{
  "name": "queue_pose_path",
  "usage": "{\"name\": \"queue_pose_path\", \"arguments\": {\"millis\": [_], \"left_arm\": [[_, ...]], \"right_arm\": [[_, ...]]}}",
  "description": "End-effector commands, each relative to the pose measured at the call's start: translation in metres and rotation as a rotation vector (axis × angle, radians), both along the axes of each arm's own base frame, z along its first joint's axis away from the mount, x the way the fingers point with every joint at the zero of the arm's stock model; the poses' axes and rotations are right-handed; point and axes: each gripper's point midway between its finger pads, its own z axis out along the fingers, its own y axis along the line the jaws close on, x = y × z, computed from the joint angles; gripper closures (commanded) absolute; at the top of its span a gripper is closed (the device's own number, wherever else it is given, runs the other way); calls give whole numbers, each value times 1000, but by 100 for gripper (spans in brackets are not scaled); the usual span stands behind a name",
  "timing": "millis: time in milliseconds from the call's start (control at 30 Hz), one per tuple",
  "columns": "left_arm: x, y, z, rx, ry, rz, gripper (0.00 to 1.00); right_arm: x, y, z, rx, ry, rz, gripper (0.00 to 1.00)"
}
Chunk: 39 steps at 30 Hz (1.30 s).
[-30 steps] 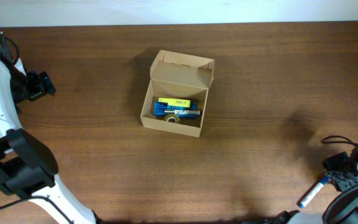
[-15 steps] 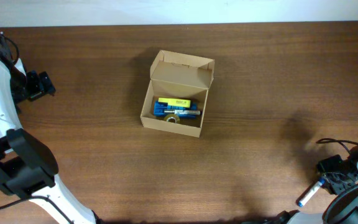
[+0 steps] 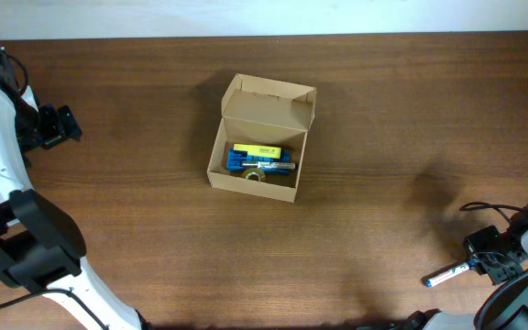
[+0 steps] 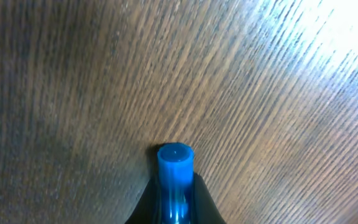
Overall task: Pack container
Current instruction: 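Carry the blue marker with the right gripper over the box and lower it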
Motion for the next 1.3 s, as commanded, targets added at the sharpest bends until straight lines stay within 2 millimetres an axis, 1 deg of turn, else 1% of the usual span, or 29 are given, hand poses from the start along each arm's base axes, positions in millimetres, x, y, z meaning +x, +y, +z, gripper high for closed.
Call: {"name": "queue_pose_path", "arguments": {"millis": [0,33,100,200,300,367,400,467,533,600,667,700,767,800,867,900,967,1033,1133,1267], "left_arm": [[-1,1,2,-7,-7,-9,0],[-1,1,2,-6,-8,-9,0],[-1,1,2,-6,-8,-9,0],[-1,1,2,-6,-8,-9,0],[-1,1,2,-6,-8,-9,0],[-1,1,2,-6,-8,-9,0],[-1,1,2,-6,-8,-9,0],[-1,1,2,-7,-7,-9,0],[-1,1,2,-6,-8,-9,0],[-1,1,2,-7,-7,-9,0],[-1,1,2,-6,-8,-9,0],[-1,1,2,-6,-8,-9,0],[-1,1,2,-7,-7,-9,0],[-1,1,2,-7,-7,-9,0],[-1,1,2,-7,-7,-9,0],[-1,1,2,-6,-8,-9,0],[-1,1,2,-7,-7,-9,0],[-1,1,2,-7,-7,-9,0],[-1,1,2,-6,-8,-9,0],[-1,1,2,-7,-7,-9,0]], "right_arm": [[5,9,-16,31,-18,21,96],[10,10,-16,39,-41,40,97],[26,13,-13,61,-116,93,96],[54,17,-1,70,-197,212,96],[92,25,24,64,-267,366,96],[117,31,46,49,-303,430,96],[131,34,59,41,-329,463,96],[164,45,93,24,-406,537,96],[193,58,127,3,-485,606,96],[221,76,165,-26,-567,686,96],[245,97,201,-65,-645,764,96],[256,112,221,-84,-688,811,96],[272,144,255,-110,-765,901,96],[276,157,266,-115,-792,933,96],[284,193,287,-121,-849,1027,96],[286,209,294,-114,-865,1066,96],[285,243,298,-97,-881,1164,97],[278,278,295,-70,-881,1269,97],[265,325,281,-27,-856,1428,96],[248,375,259,5,-826,1656,96]]}}
